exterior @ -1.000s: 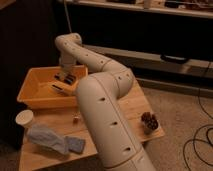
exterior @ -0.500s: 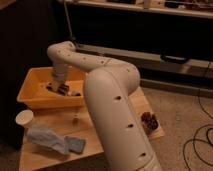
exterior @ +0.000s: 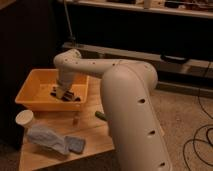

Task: Wipe tray with eraser

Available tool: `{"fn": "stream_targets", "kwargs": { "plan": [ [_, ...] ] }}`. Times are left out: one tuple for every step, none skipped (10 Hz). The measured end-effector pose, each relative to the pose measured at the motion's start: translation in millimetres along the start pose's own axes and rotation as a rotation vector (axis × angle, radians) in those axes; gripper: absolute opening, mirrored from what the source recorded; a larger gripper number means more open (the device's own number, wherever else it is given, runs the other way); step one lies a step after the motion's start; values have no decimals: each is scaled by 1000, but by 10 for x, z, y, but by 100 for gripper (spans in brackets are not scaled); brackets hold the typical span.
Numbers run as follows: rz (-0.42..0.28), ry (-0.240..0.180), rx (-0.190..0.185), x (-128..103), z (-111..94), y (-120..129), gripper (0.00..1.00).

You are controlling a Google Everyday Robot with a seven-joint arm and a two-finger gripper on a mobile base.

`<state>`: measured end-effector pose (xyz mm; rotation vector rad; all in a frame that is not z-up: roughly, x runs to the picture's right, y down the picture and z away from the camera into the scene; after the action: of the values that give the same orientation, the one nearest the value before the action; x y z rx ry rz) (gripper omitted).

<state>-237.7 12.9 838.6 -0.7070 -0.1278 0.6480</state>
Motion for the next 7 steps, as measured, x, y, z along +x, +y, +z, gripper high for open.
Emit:
{"fn": "stream_targets", "kwargs": {
  "plan": [
    [20,4,11,85,-13,-158,0],
    [37,12,23,167,-21,-332,0],
    [62,14,35,253,-34,-552,0],
    [84,12,55,317,-55,-769,0],
    [91,13,65,347,-75,-891,0],
    [92,12,73,336,-107,-994,0],
    [78,7,74,199,-119,-1002,0]
  ]
}}
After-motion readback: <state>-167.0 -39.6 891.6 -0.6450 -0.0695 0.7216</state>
